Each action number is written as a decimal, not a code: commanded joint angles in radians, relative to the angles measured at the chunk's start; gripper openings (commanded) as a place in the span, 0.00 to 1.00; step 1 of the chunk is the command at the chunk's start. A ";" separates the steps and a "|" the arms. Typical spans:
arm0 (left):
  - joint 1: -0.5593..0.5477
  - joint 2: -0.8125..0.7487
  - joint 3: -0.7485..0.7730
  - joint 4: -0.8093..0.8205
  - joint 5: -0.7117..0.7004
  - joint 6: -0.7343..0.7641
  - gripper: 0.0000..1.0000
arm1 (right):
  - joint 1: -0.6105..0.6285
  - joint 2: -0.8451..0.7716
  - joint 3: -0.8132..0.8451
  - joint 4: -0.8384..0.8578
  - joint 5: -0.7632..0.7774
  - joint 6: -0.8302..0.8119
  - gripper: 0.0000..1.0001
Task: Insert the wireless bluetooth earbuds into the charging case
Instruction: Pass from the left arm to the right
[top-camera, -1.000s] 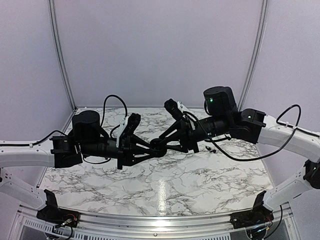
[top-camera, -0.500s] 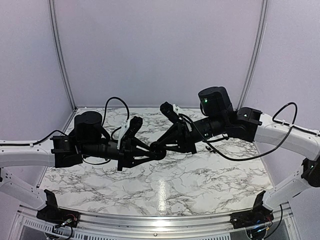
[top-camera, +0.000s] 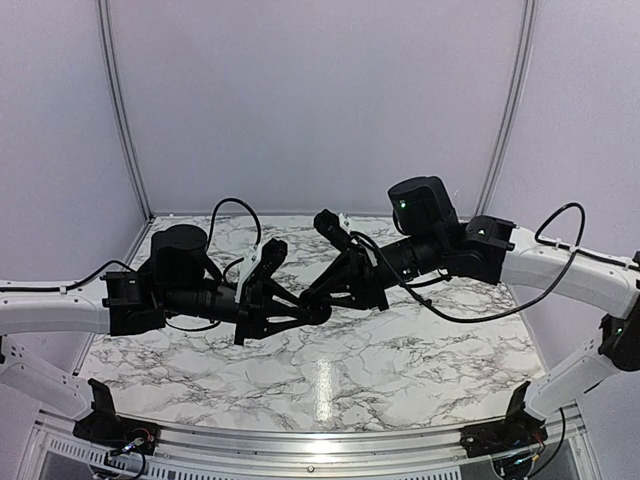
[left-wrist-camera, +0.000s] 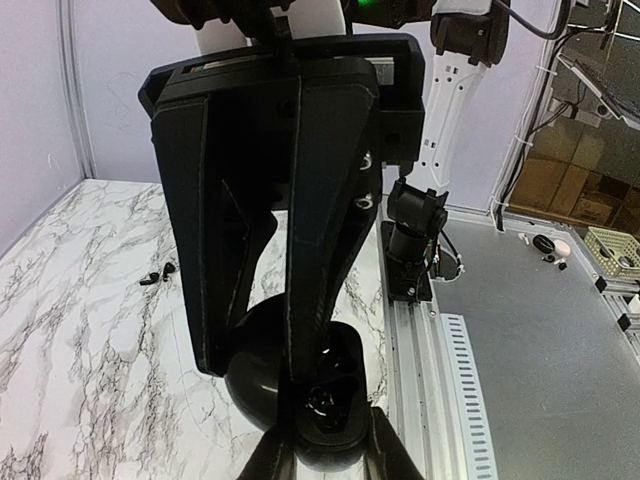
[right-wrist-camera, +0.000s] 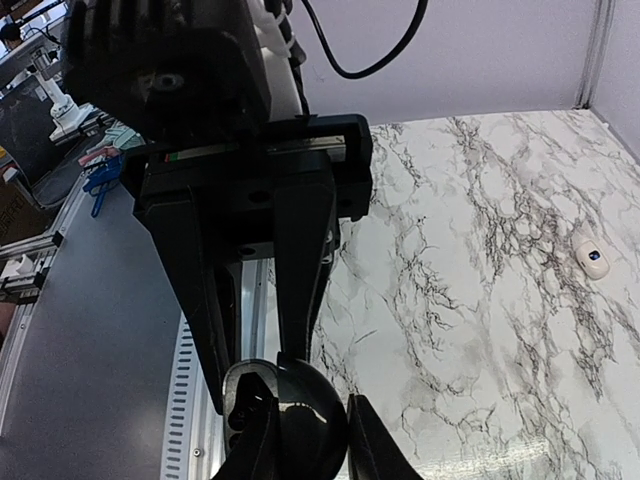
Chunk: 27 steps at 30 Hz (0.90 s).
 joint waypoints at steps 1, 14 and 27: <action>-0.001 -0.005 0.036 0.045 -0.007 0.021 0.00 | 0.014 0.025 0.039 -0.007 -0.031 0.007 0.23; -0.001 -0.031 0.021 0.039 -0.073 0.034 0.04 | 0.014 0.008 0.032 0.002 -0.031 -0.003 0.00; 0.000 -0.048 -0.001 0.040 -0.116 0.033 0.47 | 0.008 -0.067 -0.009 0.101 0.011 0.015 0.00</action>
